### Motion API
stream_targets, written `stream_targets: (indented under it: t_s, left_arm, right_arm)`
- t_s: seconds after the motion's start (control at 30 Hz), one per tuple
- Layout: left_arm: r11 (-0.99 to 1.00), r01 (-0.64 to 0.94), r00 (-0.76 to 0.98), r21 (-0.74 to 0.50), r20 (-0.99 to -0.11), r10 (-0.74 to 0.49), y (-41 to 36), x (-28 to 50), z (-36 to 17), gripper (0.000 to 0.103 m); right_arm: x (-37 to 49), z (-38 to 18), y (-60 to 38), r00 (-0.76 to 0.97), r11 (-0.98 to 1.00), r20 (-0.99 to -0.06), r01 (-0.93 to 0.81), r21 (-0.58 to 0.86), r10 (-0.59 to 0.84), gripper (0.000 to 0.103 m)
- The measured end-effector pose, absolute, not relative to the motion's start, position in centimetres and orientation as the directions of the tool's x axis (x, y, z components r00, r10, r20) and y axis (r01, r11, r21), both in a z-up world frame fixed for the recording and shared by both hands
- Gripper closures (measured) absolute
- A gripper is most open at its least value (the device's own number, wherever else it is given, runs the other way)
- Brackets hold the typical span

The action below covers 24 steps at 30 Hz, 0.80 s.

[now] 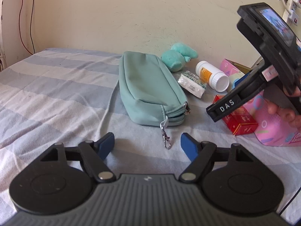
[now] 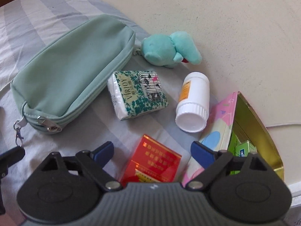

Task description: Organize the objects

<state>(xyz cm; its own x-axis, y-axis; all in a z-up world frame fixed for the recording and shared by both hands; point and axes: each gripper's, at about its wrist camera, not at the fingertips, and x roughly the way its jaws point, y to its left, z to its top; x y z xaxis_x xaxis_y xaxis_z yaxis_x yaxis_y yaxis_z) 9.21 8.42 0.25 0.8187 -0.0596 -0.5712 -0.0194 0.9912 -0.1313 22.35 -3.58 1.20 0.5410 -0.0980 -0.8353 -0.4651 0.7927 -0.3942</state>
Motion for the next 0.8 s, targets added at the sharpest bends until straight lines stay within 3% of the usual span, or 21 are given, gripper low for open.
stream_targets:
  t_s: [0.17, 0.27, 0.3, 0.37, 0.43, 0.47, 0.67, 0.77, 0.8]
  left_arm:
    - [0.989, -0.021, 0.819, -0.146, -0.569, -0.067, 8.5, 9.3, 0.2, 0.024]
    - [0.988, -0.023, 0.82, -0.152, -0.568, -0.068, 8.5, 9.3, 0.2, 0.024]
    - [0.987, -0.026, 0.82, -0.156, -0.568, -0.068, 8.6, 9.3, 0.2, 0.024]
    - [0.983, -0.035, 0.823, -0.179, -0.564, -0.073, 9.0, 9.3, 0.3, 0.024]
    - [0.975, -0.047, 0.825, -0.217, -0.559, -0.084, 9.6, 9.3, 0.3, 0.024]
    - [0.97, -0.051, 0.827, -0.238, -0.555, -0.092, 9.9, 9.3, 0.3, 0.024]
    - [0.964, -0.041, 0.83, -0.263, -0.546, -0.114, 9.9, 9.2, 0.3, 0.024]
    - [0.958, -0.024, 0.828, -0.285, -0.543, -0.141, 10.1, 9.2, 0.3, 0.024]
    - [0.956, -0.018, 0.827, -0.292, -0.541, -0.149, 10.2, 9.3, 0.3, 0.024]
  right_arm:
    - [24.1, 1.4, -6.0, 0.442, 0.865, -0.897, -0.448, -0.224, -0.003, 0.012]
    - [22.6, 1.3, -6.0, 0.443, 0.859, -0.896, -0.469, -0.206, 0.027, 0.02]
    - [22.0, 1.3, -6.0, 0.439, 0.863, -0.897, -0.469, -0.185, 0.046, 0.028]
    - [20.3, 1.3, -5.8, 0.456, 0.847, -0.888, -0.494, -0.198, 0.057, 0.028]
    - [18.3, 1.3, -5.8, 0.45, 0.842, -0.885, -0.517, -0.151, 0.118, 0.042]
    - [17.6, 1.3, -5.9, 0.438, 0.839, -0.886, -0.531, -0.118, 0.153, 0.044]
    - [9.7, 1.4, -5.7, 0.486, 0.776, -0.824, -0.623, -0.093, 0.291, 0.04]
    - [6.1, 1.4, -6.6, 0.555, 0.778, -0.754, -0.621, -0.095, 0.351, 0.027]
    - [4.9, 1.4, -7.0, 0.602, 0.788, -0.719, -0.603, -0.124, 0.347, 0.018]
